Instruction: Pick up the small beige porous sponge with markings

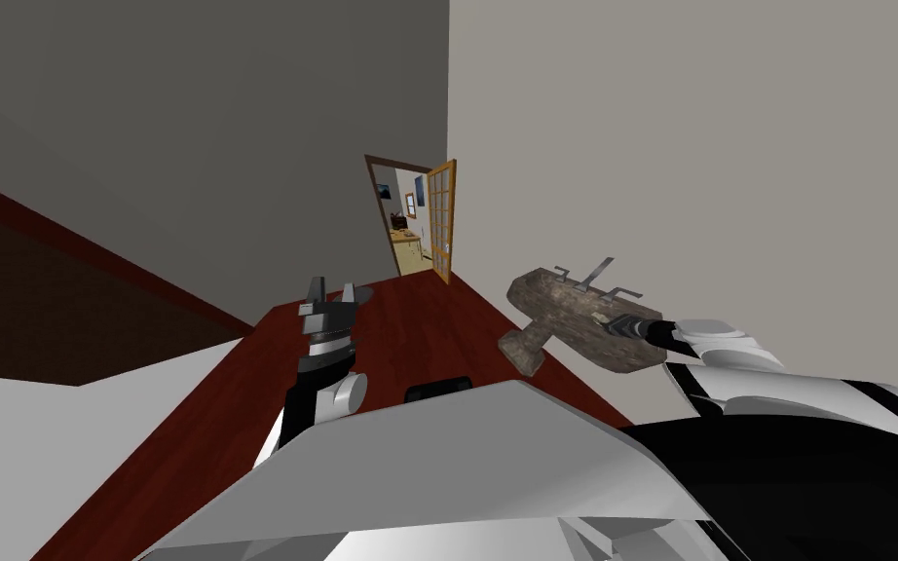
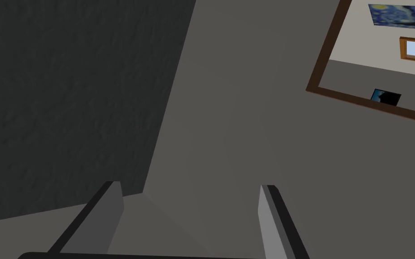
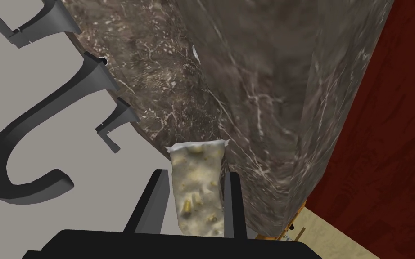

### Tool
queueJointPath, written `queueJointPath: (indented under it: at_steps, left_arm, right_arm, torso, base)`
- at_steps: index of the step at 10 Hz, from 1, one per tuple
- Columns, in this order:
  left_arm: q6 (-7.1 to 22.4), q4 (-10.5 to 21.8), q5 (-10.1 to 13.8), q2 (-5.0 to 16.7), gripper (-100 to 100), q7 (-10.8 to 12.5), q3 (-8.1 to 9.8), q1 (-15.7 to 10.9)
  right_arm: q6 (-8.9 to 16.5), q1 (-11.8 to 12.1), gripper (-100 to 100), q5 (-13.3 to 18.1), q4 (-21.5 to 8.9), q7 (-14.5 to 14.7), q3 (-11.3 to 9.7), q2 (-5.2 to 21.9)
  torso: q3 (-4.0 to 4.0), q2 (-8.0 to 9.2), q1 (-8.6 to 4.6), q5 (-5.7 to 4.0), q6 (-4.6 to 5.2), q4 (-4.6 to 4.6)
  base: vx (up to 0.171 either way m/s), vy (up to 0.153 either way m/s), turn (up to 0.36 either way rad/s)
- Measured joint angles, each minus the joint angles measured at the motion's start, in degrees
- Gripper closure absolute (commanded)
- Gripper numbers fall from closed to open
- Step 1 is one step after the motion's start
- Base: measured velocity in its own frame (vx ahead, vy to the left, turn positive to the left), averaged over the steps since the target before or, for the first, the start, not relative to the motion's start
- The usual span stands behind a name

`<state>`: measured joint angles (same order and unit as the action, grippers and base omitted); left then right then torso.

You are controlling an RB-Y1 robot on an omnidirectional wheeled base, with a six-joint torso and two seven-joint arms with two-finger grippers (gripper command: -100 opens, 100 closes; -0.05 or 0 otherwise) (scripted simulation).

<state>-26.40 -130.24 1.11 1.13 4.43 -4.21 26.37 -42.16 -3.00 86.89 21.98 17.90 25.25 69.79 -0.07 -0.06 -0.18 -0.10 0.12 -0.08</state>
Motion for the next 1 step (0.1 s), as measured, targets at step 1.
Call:
queueJointPath:
  at_steps: [1]
  left_arm:
    - [0.0, 0.0, 0.0, 0.0, 0, 0.0, 0.0, 0.0]
  right_arm:
    - [-0.01, -0.03, 0, 0.11, -0.04, 0.01, 0.01, 0.0]
  torso:
    - [0.02, 0.03, 0.0, 0.0, 0.01, 0.01]
  base:
    - [0.0, 0.0, 0.0]
